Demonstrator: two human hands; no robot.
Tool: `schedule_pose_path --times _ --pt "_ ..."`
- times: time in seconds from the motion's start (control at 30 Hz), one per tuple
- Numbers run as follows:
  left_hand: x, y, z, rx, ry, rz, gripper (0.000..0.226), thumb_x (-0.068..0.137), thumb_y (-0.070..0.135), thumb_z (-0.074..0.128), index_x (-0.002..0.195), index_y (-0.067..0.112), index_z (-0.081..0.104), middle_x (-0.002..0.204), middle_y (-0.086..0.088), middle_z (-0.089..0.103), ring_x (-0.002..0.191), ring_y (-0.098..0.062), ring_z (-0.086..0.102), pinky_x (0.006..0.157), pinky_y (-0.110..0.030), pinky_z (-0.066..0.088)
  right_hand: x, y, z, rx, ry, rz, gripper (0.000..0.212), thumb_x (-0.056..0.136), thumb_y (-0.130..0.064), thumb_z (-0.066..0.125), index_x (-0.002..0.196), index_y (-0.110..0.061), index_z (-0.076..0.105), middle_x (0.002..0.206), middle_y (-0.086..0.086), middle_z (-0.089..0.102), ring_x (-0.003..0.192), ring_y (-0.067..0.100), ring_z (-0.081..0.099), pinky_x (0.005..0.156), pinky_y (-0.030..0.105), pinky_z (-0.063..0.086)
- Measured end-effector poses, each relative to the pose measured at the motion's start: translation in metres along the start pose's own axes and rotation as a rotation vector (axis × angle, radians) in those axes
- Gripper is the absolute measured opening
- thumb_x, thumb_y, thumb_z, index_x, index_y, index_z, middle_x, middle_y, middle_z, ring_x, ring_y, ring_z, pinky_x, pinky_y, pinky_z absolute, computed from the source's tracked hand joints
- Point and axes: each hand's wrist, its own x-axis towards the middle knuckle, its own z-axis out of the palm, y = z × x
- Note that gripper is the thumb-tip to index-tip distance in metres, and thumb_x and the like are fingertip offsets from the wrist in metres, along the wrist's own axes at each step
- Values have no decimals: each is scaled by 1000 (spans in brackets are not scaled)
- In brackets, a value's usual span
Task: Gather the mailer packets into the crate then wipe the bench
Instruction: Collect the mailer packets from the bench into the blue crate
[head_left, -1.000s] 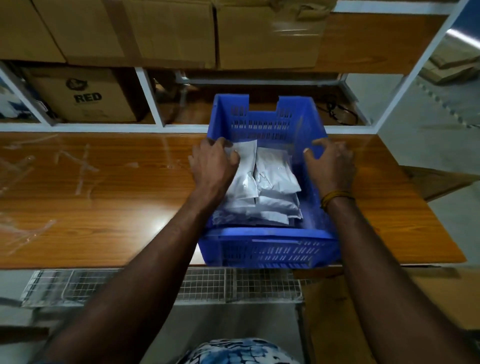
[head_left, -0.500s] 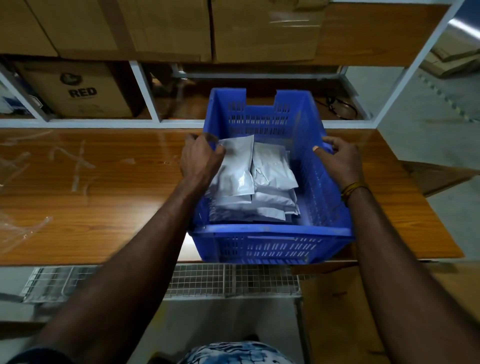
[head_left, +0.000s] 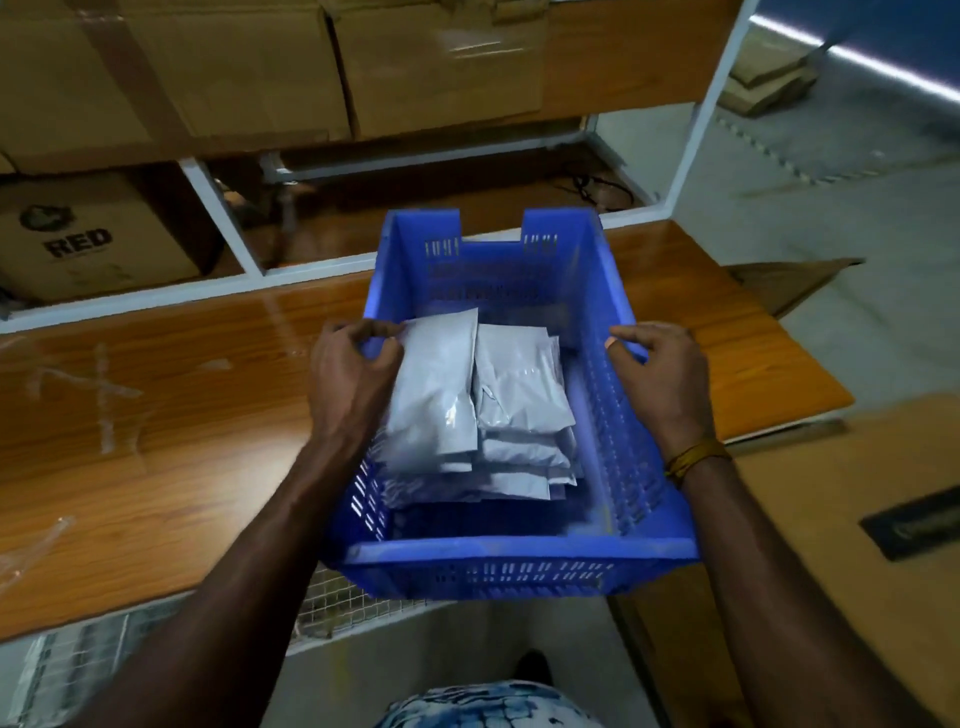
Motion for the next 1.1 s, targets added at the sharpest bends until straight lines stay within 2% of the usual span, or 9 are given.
schedule_pose_path --times 0.2,0.37,0.47,0.6,0.7,0.8,0.87,0.97,1.1 --pt "-48 10 -31 -58 -124 193 19 88 21 64 101 28 75 109 3 68 102 -17 60 79 -24 40 -116 -29 -55 -59 150 169 24 94 -24 66 116 -18 72 120 7 64 106 18 58 88 21 43" --pt "-88 28 -42 -176 -355 270 19 91 26 61 105 32 72 110 4 69 94 -33 64 78 -43 53 -206 -58 -102 -131 332 295 21 95 -28 64 115 -27 70 111 -9 58 97 14 55 82 12 38" --pt "-106 42 -38 -270 -462 331 19 90 26 63 104 34 73 111 5 68 92 -25 65 73 -35 48 -250 -72 -129 -153 459 369 23 92 -33 67 114 -27 71 109 -9 58 95 15 58 77 2 36" --pt "-133 69 -17 -366 -618 377 17 91 20 64 99 32 74 87 11 65 63 -2 49 53 -24 36 -295 -71 -161 -185 620 447 35 83 -44 59 110 -27 74 110 -7 67 93 18 63 90 32 50" --pt "-156 94 5 -441 -700 369 18 91 12 62 96 24 74 62 15 56 40 -1 33 39 -18 25 -319 -64 -185 -207 707 506 43 81 -52 55 110 -26 74 110 -5 70 98 16 65 94 40 51" --pt "-174 120 36 -470 -772 401 18 90 14 60 98 23 74 63 5 56 44 -16 41 44 -23 29 -332 -50 -209 -212 770 549 46 81 -54 54 110 -24 75 110 -5 71 104 12 65 95 36 51" --pt "-184 142 62 -471 -788 457 18 89 16 59 97 22 74 80 -4 67 63 -31 55 52 -31 41 -330 -35 -226 -213 818 569 37 85 -45 58 108 -22 75 108 -5 73 103 9 65 93 26 49" --pt "-198 183 113 -500 -787 525 16 87 13 58 90 19 73 95 2 73 67 2 62 63 -18 47 -313 -2 -257 -228 896 593 23 91 -31 63 104 -17 76 105 -2 73 98 2 63 88 11 43" --pt "-208 236 200 -477 -791 567 25 80 29 56 87 16 76 88 1 75 79 -7 67 74 -31 55 -279 54 -300 -217 968 600 21 91 -23 63 102 -11 76 101 1 73 91 -6 57 79 -2 36"
